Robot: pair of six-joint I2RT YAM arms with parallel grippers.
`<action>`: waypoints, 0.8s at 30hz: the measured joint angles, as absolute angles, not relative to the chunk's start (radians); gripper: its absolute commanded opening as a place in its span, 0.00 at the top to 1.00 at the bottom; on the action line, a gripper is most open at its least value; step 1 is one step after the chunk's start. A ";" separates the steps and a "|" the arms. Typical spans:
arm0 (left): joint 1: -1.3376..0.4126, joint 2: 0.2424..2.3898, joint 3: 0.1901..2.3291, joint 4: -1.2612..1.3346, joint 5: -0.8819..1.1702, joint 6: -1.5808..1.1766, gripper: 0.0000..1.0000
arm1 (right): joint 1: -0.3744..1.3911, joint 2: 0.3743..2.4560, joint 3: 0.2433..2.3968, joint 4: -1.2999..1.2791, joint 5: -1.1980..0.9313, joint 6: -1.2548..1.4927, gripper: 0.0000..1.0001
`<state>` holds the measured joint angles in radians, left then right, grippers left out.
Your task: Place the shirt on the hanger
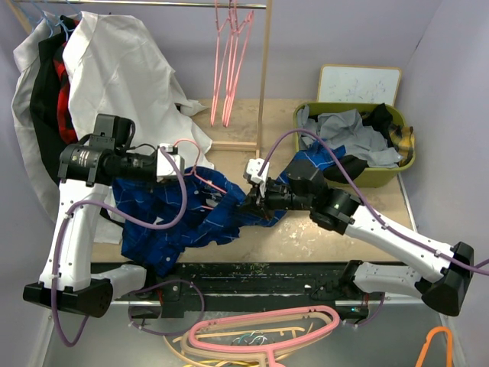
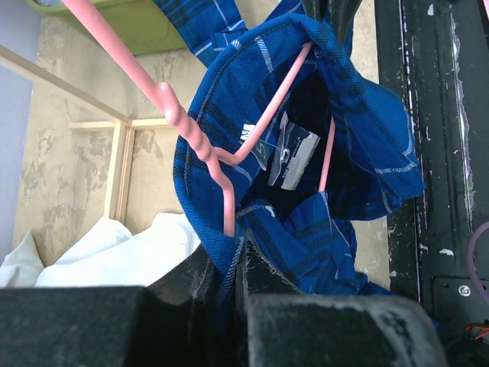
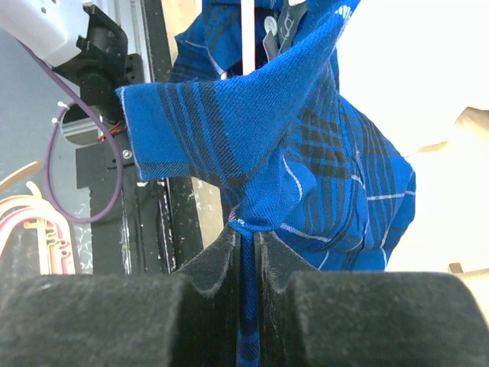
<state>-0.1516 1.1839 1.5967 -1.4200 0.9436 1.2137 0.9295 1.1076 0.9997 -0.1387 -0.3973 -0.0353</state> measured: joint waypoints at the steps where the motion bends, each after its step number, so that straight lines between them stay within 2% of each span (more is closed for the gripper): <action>1: -0.152 1.184 1.597 -1.420 0.945 1.213 1.00 | 0.929 1.108 1.000 -0.135 -0.402 -0.033 0.93; 3: -0.151 1.184 1.597 -1.418 0.947 1.212 1.00 | 0.929 1.108 1.000 -0.130 -0.409 -0.028 0.99; 7: -0.151 1.184 1.597 -1.410 0.947 1.205 1.00 | 0.929 1.114 1.000 -0.125 -0.416 -0.020 1.00; 8: -0.151 1.184 1.597 -1.407 0.946 1.201 0.95 | 0.929 1.118 1.000 -0.122 -0.416 -0.018 1.00; 10: -0.150 1.184 1.597 -1.402 0.945 1.190 0.61 | 0.929 1.121 0.999 -0.121 -0.415 -0.014 1.00; 11: -0.150 1.184 1.597 -1.398 0.941 1.184 0.37 | 0.929 1.120 0.997 -0.117 -0.414 -0.008 1.00; 12: -0.151 1.184 1.597 -1.389 0.940 1.176 0.23 | 0.929 1.116 0.988 -0.105 -0.413 -0.001 1.00; 13: -0.151 1.184 1.597 -1.382 0.942 1.168 0.04 | 0.929 1.110 0.974 -0.090 -0.410 0.008 1.00; 14: -0.152 1.183 1.597 -1.381 0.939 1.160 0.00 | 0.929 1.100 0.953 -0.072 -0.407 0.020 1.00; 19: -0.151 1.177 1.603 -1.386 0.873 1.143 0.00 | 0.929 1.016 0.848 -0.056 -0.395 0.064 1.00; 24: -0.139 1.152 1.598 -1.366 0.682 1.130 0.01 | 0.930 0.941 0.826 -0.055 -0.361 0.103 1.00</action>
